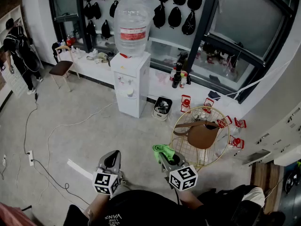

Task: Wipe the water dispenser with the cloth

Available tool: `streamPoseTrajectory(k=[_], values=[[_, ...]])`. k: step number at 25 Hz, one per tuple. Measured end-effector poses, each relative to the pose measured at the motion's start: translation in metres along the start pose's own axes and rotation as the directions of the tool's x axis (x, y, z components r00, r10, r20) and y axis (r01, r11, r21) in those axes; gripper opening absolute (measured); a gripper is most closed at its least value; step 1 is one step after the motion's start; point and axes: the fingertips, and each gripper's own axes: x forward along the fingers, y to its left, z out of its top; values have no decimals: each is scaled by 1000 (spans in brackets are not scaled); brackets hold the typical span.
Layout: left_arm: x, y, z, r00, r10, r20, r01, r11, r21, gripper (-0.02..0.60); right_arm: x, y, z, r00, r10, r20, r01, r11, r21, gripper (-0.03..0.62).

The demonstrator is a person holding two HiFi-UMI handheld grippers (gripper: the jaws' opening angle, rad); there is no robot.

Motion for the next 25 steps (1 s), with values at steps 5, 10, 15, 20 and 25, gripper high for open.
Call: streamPoseTrajectory(k=[5,10,15,20,25], values=[[-3,-2,0,1000,-1,-2,1,1000,7,2,-2,0,-1,1000,0,-15,0,1000,4,86],[1,6,-1,1000,-18,-21,18,1000,2,2,6,2,-1,1000,1,-29,0,1000,19,86],[12,16,-2,998,-63,-27,62,997,-37,2,24,7,6,999,42,0,-41,995,87,89],[32,43,1,993,-119,-19,118,992,-38,3,57,2,15,1000,-17,5,16,994,110,91],[59,87,15,985,-173,-11,173,985,-8,3,104,-7,28,997,-80,15,77,988,137,91]])
